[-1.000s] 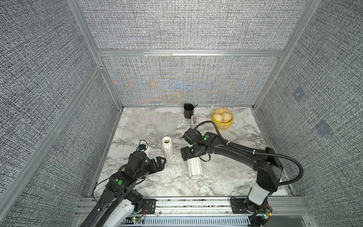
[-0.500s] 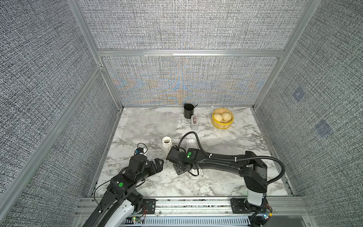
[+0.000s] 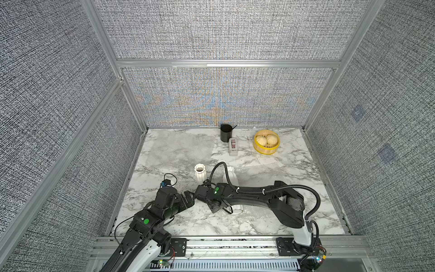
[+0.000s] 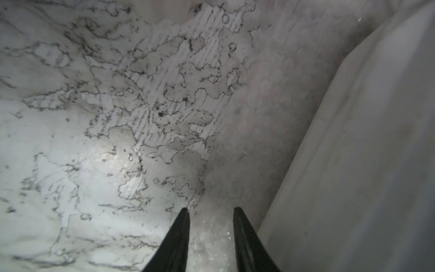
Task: Wrap vases in bubble wrap
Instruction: Wrap the vase in bubble wrap.
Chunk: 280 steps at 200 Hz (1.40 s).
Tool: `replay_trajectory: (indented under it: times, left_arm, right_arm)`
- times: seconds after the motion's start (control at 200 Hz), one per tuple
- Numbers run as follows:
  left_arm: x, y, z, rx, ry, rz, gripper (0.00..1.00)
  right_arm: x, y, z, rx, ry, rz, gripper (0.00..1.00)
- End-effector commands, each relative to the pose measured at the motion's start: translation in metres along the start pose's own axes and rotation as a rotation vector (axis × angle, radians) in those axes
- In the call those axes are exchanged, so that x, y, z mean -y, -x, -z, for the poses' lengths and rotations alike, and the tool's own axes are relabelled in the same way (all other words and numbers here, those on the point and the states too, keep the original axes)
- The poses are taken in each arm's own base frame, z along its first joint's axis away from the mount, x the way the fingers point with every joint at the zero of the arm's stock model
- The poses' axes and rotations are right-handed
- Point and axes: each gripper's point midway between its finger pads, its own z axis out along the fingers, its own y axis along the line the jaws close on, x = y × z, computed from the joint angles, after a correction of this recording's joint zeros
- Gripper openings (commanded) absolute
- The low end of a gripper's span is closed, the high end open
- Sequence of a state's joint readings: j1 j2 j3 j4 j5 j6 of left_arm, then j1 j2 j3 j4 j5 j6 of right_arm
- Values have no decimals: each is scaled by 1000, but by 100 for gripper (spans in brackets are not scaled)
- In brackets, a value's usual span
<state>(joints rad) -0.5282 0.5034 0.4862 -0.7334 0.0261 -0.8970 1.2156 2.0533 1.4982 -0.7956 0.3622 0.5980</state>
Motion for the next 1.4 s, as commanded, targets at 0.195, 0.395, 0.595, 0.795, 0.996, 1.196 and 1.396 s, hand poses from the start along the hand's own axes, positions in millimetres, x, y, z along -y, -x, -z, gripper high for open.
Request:
replay_trajectory:
  times: [0.195, 0.395, 0.595, 0.795, 0.996, 1.196, 1.396]
  left_arm:
    - [0, -1, -6, -20, 13, -3, 99]
    - [3, -2, -6, -28, 0, 2, 99]
    - [7, -1, -4, -34, -8, 9, 99]
    - [16, -2, -7, -45, -56, 40, 99]
    - [25, -4, -11, -77, -79, 47, 98]
    - [38, -7, -17, -100, -108, 60, 93]
    - [53, -11, -22, -116, -125, 29, 92]
  right_arm:
    - [4, -13, -18, -35, -37, 11, 22]
    - [10, -10, -10, -6, -34, -9, 8]
    - [16, -6, 7, 34, -2, -30, 0]
    - [25, -6, 20, 64, 45, -72, 0]
    - [35, -4, 28, 72, 83, -103, 0]
    - [49, -7, 33, 74, 112, -144, 0]
    - [64, -14, 35, 62, 137, -182, 0]
